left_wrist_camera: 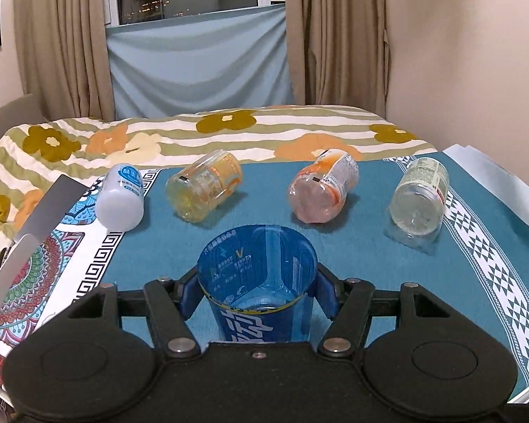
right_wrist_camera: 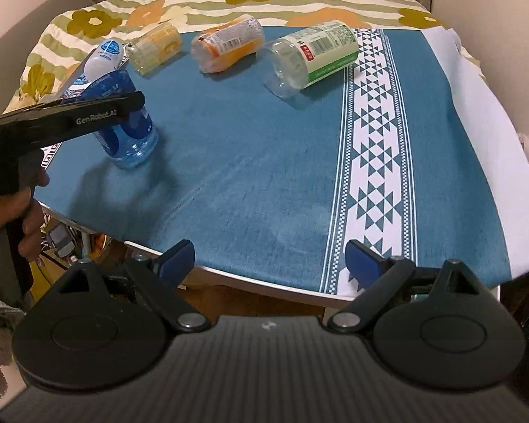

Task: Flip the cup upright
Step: 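Lower the upright cup onto the cloth and open the left gripper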

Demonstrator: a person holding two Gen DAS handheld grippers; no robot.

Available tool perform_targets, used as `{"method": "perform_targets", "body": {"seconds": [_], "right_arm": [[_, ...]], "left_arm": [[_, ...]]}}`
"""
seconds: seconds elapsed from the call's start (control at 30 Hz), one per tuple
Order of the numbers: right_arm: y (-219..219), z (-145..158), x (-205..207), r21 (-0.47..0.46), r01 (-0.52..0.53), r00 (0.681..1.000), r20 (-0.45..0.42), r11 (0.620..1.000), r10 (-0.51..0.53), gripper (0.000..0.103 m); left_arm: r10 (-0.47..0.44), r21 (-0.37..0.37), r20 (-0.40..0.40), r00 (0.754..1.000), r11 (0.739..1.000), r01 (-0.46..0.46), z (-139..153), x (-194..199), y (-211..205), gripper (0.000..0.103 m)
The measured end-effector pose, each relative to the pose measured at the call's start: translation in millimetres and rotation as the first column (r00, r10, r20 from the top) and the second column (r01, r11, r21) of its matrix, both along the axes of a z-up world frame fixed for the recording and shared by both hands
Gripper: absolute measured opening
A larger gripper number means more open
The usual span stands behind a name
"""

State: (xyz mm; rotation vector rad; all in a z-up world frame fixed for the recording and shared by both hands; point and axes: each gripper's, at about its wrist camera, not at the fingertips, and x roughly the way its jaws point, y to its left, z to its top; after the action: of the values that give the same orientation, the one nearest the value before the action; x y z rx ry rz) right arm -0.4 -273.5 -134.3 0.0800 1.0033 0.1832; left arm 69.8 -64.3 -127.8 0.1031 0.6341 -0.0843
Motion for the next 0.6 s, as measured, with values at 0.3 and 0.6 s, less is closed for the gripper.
{"method": "perform_targets", "body": {"seconds": [0.3,0.6], "right_arm": [[6,2,0,0.008,-0.015,1.0,0.009,1.0,0.015,0.103],[8,12,-2,0.011,-0.01,1.0,0.024,1.0,0.009,0.103]], "left_arm": [[0.002,0.015,0.01,1.0,1.0,-0.002,1,-3,1,0.098],[-0.001,0.033,-0.01,1.0,0.999,0.001,18,-13,2,0.099]]}}
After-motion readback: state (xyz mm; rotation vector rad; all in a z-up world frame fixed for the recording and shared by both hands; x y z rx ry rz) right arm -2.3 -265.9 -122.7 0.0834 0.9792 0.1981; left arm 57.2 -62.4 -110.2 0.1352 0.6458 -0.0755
